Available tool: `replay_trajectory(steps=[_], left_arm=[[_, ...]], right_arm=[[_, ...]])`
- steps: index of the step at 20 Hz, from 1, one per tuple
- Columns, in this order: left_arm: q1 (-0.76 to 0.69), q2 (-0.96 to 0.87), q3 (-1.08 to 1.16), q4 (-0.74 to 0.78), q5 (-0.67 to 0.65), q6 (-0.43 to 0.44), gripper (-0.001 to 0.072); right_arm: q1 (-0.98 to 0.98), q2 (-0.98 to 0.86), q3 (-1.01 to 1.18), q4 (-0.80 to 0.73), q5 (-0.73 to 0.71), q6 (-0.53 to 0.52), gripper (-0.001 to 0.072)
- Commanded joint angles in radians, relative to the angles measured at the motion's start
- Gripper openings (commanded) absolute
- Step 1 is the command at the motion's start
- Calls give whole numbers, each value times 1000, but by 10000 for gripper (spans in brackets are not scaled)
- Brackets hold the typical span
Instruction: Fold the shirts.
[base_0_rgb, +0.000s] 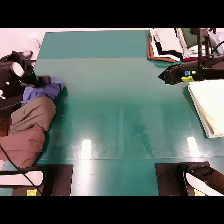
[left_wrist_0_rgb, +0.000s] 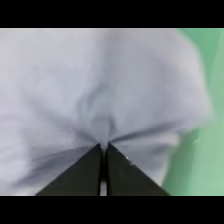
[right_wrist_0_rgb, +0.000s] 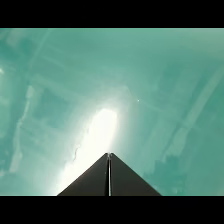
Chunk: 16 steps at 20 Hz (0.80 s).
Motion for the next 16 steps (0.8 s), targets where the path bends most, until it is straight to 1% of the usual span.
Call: replay_trajectory(steps=[1,4,7,10,13,14,15,16], left_arm=[[-28,147,140,-2,-16,8,22],[-158,315,294,-4,-50,69,21],[-356,390,388,-3,-98,102,21],[-581,369,406,-6,-135,102,21],[-793,268,405,-26,-106,104,23],[-857,218,405,-42,-81,124,25],[-900,173,405,-66,-58,156,96],[-928,129,405,-93,-37,156,422]], right_arm=[[-5,-5,53,-2,-13,2,21],[-33,-5,175,-2,-22,2,21],[-83,-5,302,-2,-31,2,21],[-143,-5,406,-1,-25,2,20],[-187,-5,475,-1,5,2,20],[-197,-5,487,0,21,2,21],[-203,-5,495,0,38,2,21],[-203,-5,496,0,53,2,21]])
